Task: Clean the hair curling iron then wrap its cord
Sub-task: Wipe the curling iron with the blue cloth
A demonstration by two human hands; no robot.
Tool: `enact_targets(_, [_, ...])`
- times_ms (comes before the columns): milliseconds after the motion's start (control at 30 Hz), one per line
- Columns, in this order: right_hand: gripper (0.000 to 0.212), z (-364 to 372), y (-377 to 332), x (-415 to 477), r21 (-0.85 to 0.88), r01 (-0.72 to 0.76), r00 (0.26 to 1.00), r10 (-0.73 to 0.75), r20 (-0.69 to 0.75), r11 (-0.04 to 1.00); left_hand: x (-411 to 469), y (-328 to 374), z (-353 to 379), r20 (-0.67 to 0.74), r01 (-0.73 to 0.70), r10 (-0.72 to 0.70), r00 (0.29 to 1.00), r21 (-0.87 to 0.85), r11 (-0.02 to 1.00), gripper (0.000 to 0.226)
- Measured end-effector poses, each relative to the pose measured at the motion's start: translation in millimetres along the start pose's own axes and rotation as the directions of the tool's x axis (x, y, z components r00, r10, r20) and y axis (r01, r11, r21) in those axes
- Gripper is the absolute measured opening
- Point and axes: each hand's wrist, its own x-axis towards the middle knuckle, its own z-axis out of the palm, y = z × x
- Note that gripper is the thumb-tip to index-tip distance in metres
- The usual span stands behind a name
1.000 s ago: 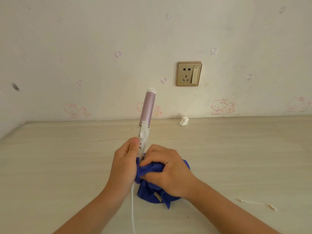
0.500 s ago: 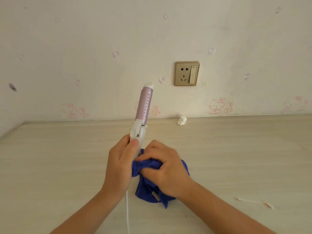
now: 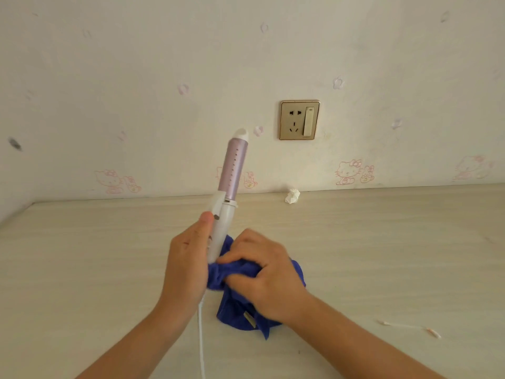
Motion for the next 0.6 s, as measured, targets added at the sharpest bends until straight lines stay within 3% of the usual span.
enact_targets(67, [0.026,5,1,-2,-0.025,0.001,0.999,0.0,0.043,1.0,4,1,-4,-0.03,0.044,-0.044,0.999,0.008,0.999,0.071])
enact_targets(200, [0.031,-11,-4,8,-0.051,0.028,0.969,-0.039,-0.245,0.998,-11,-4,5,0.033,0.065,-0.065,0.997,0.015,0.998,0.083])
enact_targets(300, [0.036,-26,-7,14,-0.022,0.032,0.928,-0.038,-0.371,0.999,-19,-9,16,0.074,0.127,-0.126,0.989,-0.008,0.992,0.075])
enact_targets(367, [0.035,-24,-7,11,-0.021,0.05,0.956,-0.054,-0.29,0.999,-15,-6,15,0.04,0.113,-0.112,0.993,-0.023,0.993,0.074])
enact_targets(500, [0.032,4,-5,-4,-0.026,0.047,0.999,-0.047,0.01,0.999,-2,0,3,-0.079,0.054,-0.057,0.995,-0.034,0.998,0.062])
enact_targets(600, [0.031,5,-3,-5,-0.042,0.046,0.999,-0.045,0.014,0.998,-5,3,-1,-0.108,-0.031,0.028,0.994,-0.025,0.999,0.065])
